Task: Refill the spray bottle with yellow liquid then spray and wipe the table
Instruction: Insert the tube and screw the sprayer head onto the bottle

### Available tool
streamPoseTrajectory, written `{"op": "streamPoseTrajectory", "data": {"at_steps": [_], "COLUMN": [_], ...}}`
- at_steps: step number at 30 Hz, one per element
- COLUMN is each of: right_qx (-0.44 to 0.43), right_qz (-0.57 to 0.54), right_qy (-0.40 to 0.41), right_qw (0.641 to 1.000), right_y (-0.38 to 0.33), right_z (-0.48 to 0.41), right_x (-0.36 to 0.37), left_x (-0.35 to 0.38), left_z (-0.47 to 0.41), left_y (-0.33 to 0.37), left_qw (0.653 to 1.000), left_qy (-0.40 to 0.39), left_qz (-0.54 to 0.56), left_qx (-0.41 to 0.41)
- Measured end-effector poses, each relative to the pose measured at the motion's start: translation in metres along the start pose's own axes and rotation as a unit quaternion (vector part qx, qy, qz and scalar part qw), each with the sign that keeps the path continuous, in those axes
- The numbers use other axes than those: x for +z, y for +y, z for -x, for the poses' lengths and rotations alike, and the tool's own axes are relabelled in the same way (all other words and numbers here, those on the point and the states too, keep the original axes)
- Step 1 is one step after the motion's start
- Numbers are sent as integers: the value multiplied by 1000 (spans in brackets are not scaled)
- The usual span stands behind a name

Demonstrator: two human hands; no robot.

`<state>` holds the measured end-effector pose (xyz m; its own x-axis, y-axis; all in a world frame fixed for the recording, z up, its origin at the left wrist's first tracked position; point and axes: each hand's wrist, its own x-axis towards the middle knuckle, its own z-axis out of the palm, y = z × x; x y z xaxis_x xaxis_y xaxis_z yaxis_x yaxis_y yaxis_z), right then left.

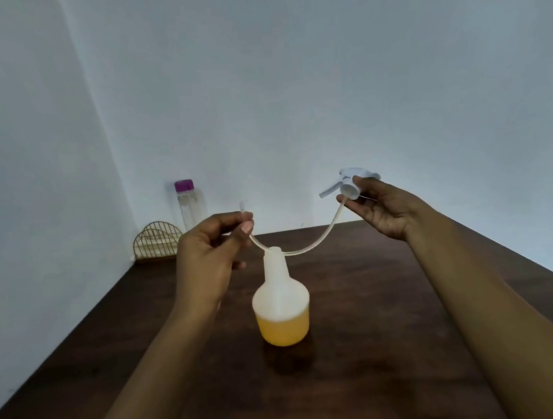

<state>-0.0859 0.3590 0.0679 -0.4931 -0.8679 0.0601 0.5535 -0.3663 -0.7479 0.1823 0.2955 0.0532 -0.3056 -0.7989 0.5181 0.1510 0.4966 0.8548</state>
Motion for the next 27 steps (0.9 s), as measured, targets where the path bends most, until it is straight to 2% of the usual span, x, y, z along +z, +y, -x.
{"op": "streamPoseTrajectory", "data": {"at_steps": [4, 8, 14, 20, 27], "right_qx": [-11, -33, -61, -117, -163], "right_qz": [34, 24, -7, 1, 46], "right_qy": [2, 18, 6, 12, 8], "right_qw": [999, 999, 998, 993, 986], "right_y": [0, 1, 12, 22, 16], "right_z": [-9, -18, -28, -30, -30], "right_x": [13, 25, 37, 39, 36], "left_x": [-7, -8, -10, 7, 20], "left_z": [-13, -19, -27, -27, -23], "left_y": [0, 6, -7, -30, -43], "left_qw": [995, 999, 993, 998, 994], "left_qy": [19, -47, -20, 5, 5], "left_qz": [-71, 28, 97, 36, -106], "left_qx": [71, -2, -60, -46, 14]}}
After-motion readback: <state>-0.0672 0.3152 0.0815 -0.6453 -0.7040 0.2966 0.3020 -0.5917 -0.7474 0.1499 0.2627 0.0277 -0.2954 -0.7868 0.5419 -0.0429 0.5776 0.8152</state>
